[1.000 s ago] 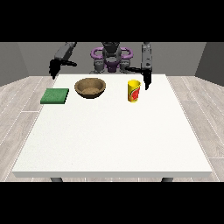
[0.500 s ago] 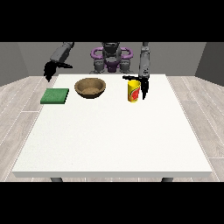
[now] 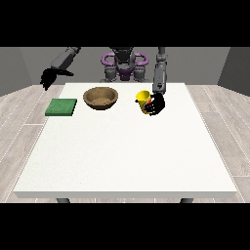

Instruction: Pick the cup and pour the ball into the bowl, then pick the bowl and place it on the pad

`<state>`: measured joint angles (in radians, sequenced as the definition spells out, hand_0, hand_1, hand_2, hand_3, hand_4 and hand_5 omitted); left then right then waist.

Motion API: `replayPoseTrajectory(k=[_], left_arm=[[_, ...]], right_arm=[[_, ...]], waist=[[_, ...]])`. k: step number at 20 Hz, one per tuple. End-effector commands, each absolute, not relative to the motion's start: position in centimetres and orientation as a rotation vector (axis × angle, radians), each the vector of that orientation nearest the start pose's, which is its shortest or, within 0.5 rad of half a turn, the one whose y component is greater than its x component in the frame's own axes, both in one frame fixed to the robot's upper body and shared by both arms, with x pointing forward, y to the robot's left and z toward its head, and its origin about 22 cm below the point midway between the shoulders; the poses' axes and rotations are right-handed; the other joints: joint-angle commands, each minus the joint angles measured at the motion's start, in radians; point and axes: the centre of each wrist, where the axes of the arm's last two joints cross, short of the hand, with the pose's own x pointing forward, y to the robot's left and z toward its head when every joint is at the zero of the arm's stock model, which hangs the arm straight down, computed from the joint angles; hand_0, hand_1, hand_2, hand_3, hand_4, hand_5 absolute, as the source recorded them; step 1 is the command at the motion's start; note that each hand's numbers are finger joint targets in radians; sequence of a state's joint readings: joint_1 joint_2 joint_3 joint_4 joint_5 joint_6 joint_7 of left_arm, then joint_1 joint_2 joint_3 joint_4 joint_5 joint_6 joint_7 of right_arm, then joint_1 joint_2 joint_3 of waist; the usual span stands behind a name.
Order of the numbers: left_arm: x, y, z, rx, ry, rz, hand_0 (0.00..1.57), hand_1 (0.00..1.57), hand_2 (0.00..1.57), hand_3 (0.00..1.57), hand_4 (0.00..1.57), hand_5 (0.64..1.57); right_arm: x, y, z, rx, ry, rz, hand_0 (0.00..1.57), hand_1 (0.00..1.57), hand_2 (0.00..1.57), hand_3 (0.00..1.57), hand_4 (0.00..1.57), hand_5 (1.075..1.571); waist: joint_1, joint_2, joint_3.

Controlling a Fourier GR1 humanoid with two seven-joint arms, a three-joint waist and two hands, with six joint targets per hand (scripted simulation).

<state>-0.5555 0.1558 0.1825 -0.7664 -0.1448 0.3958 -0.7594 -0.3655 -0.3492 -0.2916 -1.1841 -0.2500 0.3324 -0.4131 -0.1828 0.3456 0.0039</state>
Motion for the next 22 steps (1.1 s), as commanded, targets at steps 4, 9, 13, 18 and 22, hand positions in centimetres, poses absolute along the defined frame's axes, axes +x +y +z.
replayPoseTrajectory(k=[4,9,13,18,22], left_arm=[[37.1,23.3,-2.9,0.721,-1.987,-0.192,1.35,1.35,1.57,1.57,0.90,1.507],[36.5,21.2,-2.9,0.754,-1.888,-0.440,1.37,1.37,1.57,1.57,1.02,1.532],[38.9,19.0,0.8,0.786,-1.834,-0.567,1.37,1.37,1.57,1.57,1.05,1.558],[36.6,15.4,-1.4,0.769,-1.783,-0.731,1.38,1.38,1.57,1.57,1.14,1.567],[37.0,12.3,0.7,0.827,-1.810,-0.765,1.38,1.38,1.57,1.57,1.14,1.567]], right_arm=[[31.5,-38.8,4.8,0.075,-2.010,0.056,0.00,0.00,0.00,0.00,0.00,1.555],[30.2,-42.1,2.2,-0.005,-1.802,-0.027,0.00,0.00,0.06,0.00,0.00,1.558],[28.8,-43.2,-0.1,-0.045,-1.724,-0.074,0.00,0.00,0.10,0.00,0.00,1.560],[26.0,-44.4,-3.1,-0.117,-1.657,-0.105,0.00,0.00,0.00,0.00,0.00,1.558],[25.6,-45.1,-3.7,-0.123,-1.664,-0.153,0.00,0.00,0.04,0.00,0.00,1.558]], waist=[[-0.018,-0.034,-0.0036],[0.085,-0.254,-0.0006],[0.141,-0.342,-0.0007],[0.210,-0.384,-0.0029],[0.239,-0.370,-0.0028]])
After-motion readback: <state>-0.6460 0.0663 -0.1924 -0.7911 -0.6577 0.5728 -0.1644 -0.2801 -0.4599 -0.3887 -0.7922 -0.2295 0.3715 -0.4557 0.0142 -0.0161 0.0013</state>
